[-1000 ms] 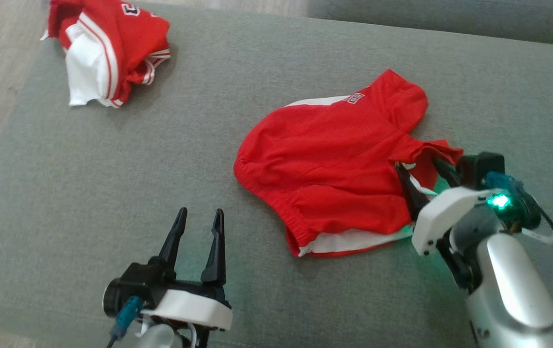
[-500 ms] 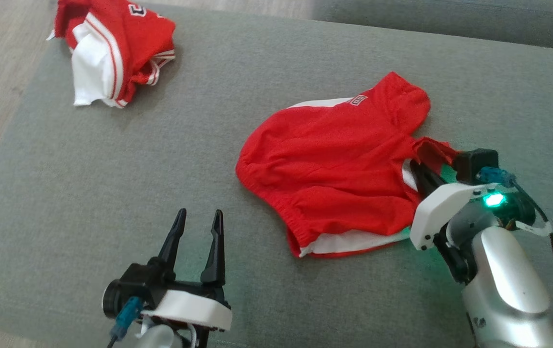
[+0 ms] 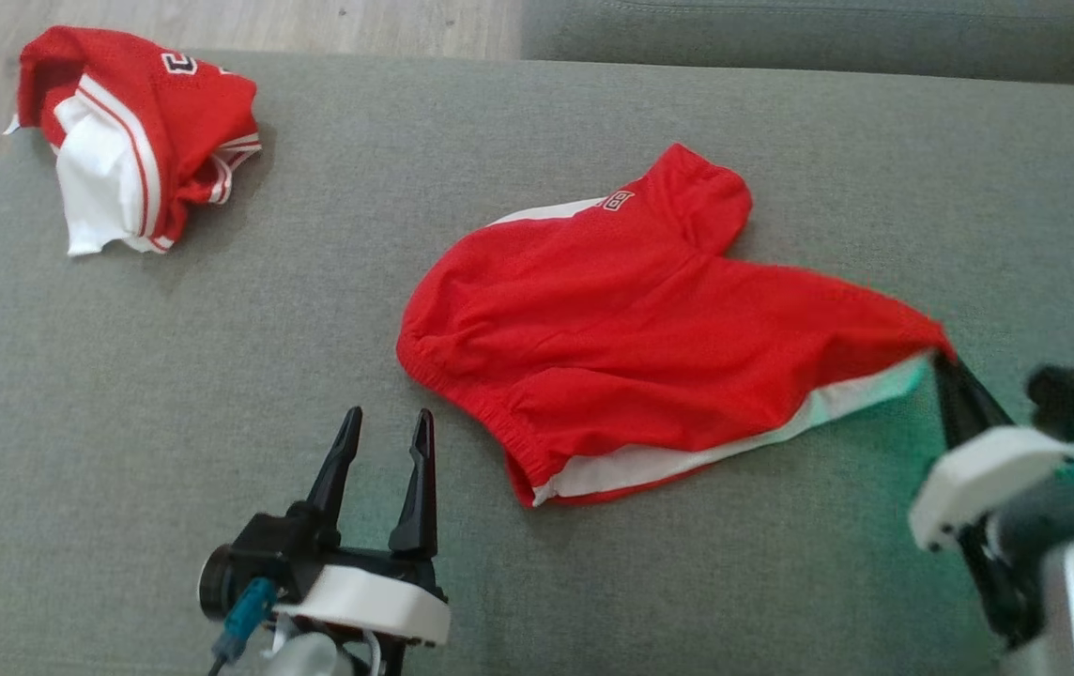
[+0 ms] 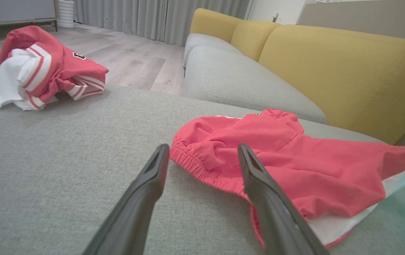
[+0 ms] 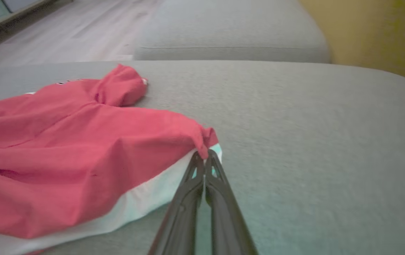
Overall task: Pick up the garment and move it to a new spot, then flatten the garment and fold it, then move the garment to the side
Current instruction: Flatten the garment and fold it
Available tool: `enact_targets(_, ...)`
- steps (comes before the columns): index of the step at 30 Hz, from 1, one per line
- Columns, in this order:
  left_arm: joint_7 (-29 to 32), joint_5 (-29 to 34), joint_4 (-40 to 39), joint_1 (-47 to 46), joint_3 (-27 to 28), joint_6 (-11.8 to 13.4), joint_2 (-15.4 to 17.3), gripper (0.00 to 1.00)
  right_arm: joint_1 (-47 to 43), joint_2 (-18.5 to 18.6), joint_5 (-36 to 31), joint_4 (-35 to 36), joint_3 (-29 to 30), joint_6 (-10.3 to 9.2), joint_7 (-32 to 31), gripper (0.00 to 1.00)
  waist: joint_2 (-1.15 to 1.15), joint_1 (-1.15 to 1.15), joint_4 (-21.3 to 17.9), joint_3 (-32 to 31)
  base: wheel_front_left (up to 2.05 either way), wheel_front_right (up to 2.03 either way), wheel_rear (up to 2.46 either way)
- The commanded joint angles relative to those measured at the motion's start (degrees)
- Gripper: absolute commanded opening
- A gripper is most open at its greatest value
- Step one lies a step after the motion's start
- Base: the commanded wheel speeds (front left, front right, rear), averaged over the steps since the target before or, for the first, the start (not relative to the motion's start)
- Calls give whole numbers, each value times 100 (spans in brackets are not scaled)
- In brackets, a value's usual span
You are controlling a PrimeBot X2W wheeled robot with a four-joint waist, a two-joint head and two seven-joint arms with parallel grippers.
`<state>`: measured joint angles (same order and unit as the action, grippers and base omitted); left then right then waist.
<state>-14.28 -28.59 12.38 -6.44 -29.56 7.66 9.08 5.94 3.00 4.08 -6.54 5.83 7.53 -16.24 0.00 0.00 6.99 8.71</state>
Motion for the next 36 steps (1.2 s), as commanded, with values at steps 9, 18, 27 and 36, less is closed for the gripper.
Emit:
enact_targets(9,-69,-45,-169,-109,150,2,82,100,-445,-13,-56,401,376,-4,-354,24,0,0,-37,18,0,0,0)
enact_targets(18,-70,-77,-144,-23,182,-61,110,100,-473,-13,-217,278,647,-4,525,100,0,0,-28,-259,0,0,0)
enact_targets(27,-71,-101,-155,189,146,-67,128,100,-646,-13,-92,250,238,-4,1502,100,0,0,-100,-655,0,0,0)
enact_targets(36,-52,-216,-140,502,184,27,187,100,-993,-13,183,100,-97,-4,2061,100,0,0,-126,-972,0,0,0)
